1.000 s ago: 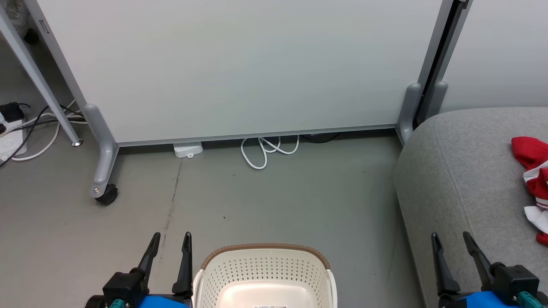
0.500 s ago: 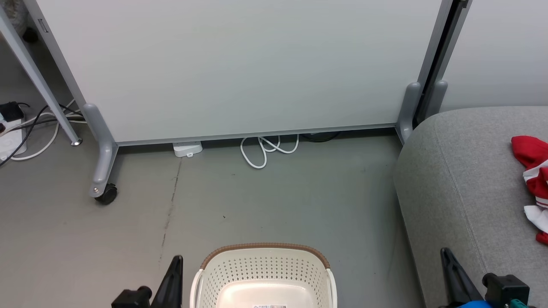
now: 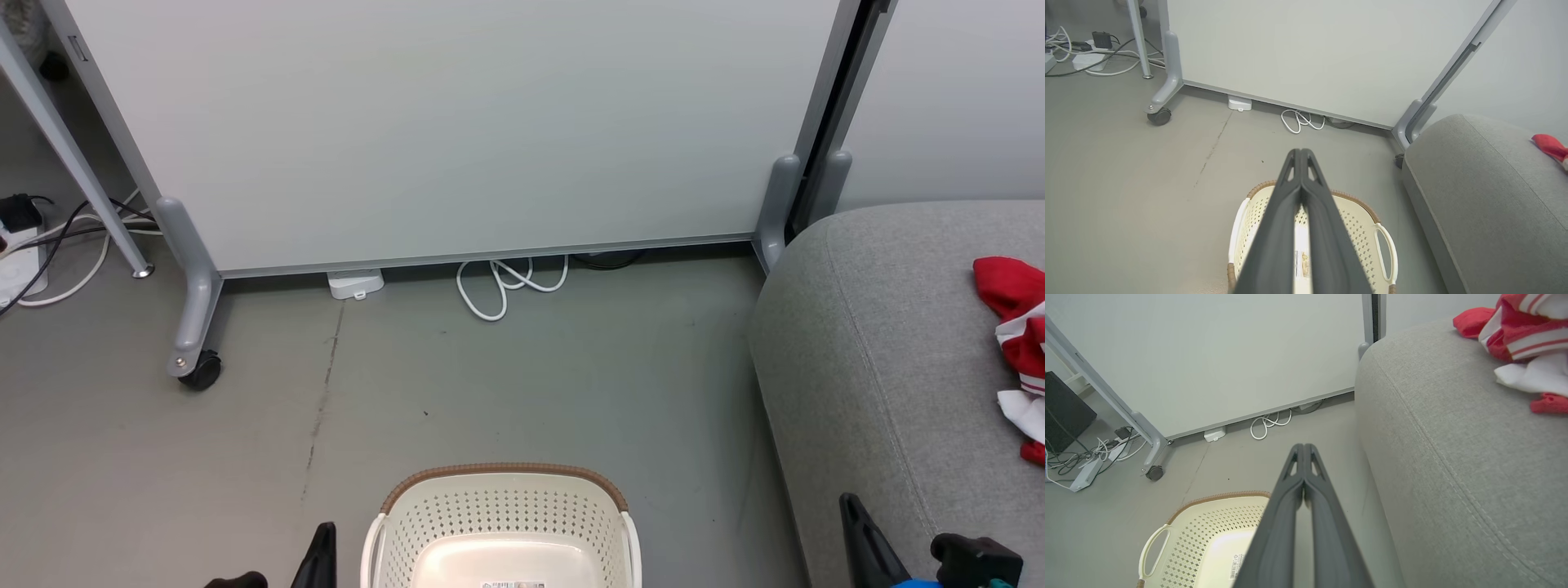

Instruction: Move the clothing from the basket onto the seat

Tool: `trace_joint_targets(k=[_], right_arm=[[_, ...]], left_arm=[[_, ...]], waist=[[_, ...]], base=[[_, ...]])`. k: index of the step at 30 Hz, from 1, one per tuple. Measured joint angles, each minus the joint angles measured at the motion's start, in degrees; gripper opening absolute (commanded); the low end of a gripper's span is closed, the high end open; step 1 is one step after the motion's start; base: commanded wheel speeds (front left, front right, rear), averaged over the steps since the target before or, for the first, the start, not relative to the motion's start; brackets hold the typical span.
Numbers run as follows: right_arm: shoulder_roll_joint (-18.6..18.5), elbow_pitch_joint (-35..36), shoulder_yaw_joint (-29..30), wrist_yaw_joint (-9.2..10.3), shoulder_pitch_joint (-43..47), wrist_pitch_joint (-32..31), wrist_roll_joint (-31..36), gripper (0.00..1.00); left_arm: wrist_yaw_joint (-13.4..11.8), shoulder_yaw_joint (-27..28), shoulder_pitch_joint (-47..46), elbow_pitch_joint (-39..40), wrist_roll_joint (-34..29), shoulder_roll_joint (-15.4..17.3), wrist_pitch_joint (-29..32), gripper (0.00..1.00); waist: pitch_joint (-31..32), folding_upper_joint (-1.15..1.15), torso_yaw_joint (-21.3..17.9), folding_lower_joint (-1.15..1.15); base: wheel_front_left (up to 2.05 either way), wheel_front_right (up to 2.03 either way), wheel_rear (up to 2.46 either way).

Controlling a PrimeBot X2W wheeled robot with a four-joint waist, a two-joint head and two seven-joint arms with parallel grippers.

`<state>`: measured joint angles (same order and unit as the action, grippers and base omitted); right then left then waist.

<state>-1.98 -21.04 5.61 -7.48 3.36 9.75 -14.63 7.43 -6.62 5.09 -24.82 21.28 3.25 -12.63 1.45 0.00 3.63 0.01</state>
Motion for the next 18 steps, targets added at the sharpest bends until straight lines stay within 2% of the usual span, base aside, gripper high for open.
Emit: trace_joint_targets(k=[18], right_arm=[[-0.02,1.66,0.20,0.01,-1.51,-3.72,-18.37,0.00]], left_arm=[[0.00,2.45,-2.04,2.53,17.19,0.11,4.11,0.00]], waist=[[-0.25,0.00,-0.56,0.00]], base=[[0.00,0.00,0.00]])
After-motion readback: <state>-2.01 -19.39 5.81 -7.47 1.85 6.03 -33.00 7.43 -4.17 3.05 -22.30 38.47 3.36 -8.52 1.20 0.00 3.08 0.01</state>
